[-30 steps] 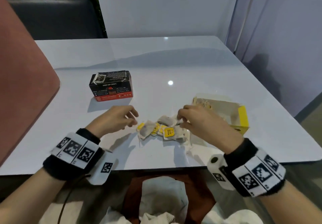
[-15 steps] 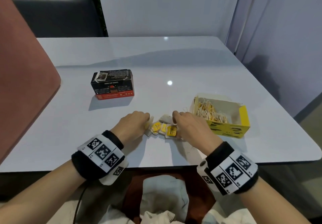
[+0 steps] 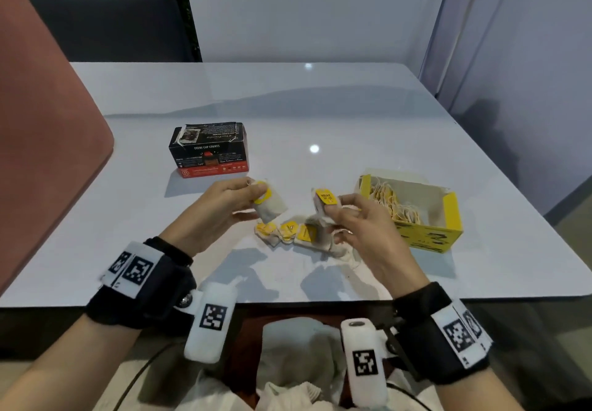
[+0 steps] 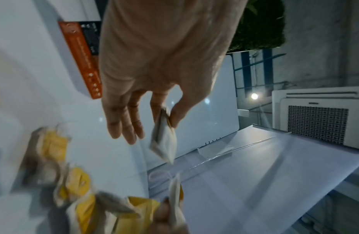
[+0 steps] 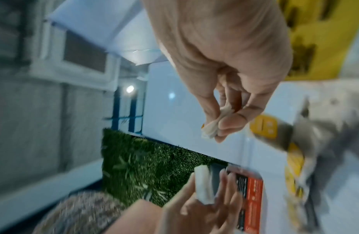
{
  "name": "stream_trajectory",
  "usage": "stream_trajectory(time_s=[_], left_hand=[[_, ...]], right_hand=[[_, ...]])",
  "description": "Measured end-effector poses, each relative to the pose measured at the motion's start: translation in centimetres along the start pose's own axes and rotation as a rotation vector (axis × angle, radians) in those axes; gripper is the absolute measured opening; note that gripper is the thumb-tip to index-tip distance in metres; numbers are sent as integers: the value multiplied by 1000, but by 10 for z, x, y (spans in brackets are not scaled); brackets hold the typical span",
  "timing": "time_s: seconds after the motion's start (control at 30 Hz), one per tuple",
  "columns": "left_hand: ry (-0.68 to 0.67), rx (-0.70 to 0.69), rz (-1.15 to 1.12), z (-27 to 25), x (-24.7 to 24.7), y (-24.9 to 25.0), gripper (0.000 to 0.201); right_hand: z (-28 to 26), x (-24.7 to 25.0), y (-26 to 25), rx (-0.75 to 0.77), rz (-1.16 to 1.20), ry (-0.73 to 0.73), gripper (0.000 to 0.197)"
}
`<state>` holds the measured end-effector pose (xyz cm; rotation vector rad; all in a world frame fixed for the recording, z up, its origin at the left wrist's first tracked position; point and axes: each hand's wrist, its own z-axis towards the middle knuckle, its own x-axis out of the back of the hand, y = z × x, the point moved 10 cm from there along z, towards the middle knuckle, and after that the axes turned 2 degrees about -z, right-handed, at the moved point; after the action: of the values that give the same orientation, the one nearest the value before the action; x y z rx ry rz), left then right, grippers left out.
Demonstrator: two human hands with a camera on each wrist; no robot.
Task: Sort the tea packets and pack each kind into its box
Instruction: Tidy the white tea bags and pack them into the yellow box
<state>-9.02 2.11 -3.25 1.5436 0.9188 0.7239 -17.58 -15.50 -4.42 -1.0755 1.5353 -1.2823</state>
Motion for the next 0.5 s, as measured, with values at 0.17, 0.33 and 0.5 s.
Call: stream_trajectory(time_s=[0.17,0.33,0.5], left_hand=[[85,157,-376,-9,-23,-28,21],[-39,384,-491,-21,-47,-49,33],[-119,294,-279,-23,-50,-42,41]], right_hand=[[-3,-20,29,-141,289,-39,23],[-4,-26,19,-83,92,-44,43],[-4,-36,5,-3,-57,-97,45]])
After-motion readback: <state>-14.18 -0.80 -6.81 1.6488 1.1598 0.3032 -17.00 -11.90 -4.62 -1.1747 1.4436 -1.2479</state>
